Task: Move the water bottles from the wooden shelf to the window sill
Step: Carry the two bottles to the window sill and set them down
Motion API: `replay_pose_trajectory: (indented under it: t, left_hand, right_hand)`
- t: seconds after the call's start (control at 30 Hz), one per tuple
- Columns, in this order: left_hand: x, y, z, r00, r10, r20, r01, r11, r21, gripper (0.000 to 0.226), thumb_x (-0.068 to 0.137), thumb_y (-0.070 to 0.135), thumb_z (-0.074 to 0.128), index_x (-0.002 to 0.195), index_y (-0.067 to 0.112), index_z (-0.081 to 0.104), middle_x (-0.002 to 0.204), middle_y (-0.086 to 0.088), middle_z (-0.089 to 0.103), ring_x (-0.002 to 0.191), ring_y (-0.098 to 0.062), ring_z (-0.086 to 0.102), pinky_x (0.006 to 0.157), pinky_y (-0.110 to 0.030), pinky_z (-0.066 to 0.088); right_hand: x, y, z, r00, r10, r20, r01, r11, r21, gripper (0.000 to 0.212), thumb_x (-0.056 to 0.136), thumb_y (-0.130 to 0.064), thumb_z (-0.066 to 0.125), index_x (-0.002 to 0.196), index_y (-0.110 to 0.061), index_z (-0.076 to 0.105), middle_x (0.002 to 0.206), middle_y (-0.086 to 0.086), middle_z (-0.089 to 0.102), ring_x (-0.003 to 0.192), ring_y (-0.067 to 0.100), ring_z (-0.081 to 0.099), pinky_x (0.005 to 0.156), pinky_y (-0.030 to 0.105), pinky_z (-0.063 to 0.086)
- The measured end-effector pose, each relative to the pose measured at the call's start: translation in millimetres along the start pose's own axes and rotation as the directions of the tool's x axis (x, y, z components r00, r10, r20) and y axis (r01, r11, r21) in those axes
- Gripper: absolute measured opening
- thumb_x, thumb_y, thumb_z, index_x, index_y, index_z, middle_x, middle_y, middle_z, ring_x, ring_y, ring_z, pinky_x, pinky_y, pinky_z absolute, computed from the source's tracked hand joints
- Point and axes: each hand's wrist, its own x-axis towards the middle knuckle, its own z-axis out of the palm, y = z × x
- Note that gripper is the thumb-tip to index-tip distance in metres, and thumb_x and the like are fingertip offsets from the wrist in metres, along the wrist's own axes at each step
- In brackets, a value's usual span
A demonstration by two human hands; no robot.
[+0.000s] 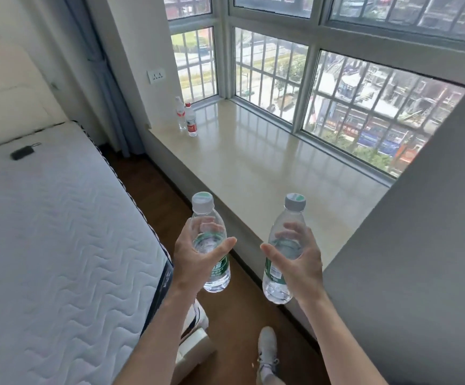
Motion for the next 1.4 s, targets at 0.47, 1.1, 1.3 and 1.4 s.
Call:
replay_pose_trajectory:
  t: [0.47,1.1,1.3,1.4]
  left_hand:
    - [174.9,1.6,51.3,0.959,-0.036,-0.279,0.038,0.999,0.001,0.043,0.069,0.014,0.087,0.094,0.038,0.061,0.095,0.010,0.069,0.094,-0.004,0.067,0.077,-0.016,0.054]
    - [391.3,-71.0,-75.4,0.868,-0.121,-0.481,0.162,0.986,0.046,0.047,0.071,0.012,0.087,0.100,0.032,0.056,0.100,0.012,0.063,0.087,0.014,0.060,0.069,-0.001,0.044]
    - [484.4,-95.7,-150.7,0.858,-0.133,-0.496,0.182,0.982,0.051,0.062,0.056,0.051,0.082,0.107,0.023,0.060,0.107,0.003,0.069,0.101,-0.013,0.066,0.085,-0.023,0.052]
    - [519.7,-105.5,-172.0,0.863,-0.128,-0.488,0.176,0.983,0.054,0.064,0.055,0.053,0.081,0.107,0.023,0.060,0.108,0.002,0.069,0.102,-0.015,0.066,0.087,-0.027,0.052]
  right_hand:
    - [223.3,-1.1,58.1,0.965,-0.032,0.259,0.017,0.998,0.062,0.063,0.058,-0.053,0.085,0.112,-0.035,0.057,0.097,-0.007,0.069,0.085,0.010,0.071,0.084,0.045,0.059]
    - [403.1,-8.1,293.2,0.888,-0.034,0.458,0.027,0.999,0.021,0.055,0.062,-0.055,0.084,0.105,-0.037,0.055,0.094,-0.010,0.070,0.089,0.014,0.072,0.083,0.050,0.059]
    - [463.0,-31.5,398.9,0.874,-0.056,0.482,0.056,0.998,0.013,0.055,0.064,-0.050,0.086,0.109,-0.036,0.056,0.098,-0.013,0.070,0.093,0.009,0.070,0.086,0.045,0.058]
    - [485.3,-34.2,430.4,0.873,-0.044,0.485,0.053,0.999,-0.006,0.055,0.064,-0.051,0.085,0.108,-0.036,0.055,0.097,-0.012,0.070,0.092,0.008,0.069,0.086,0.044,0.057]
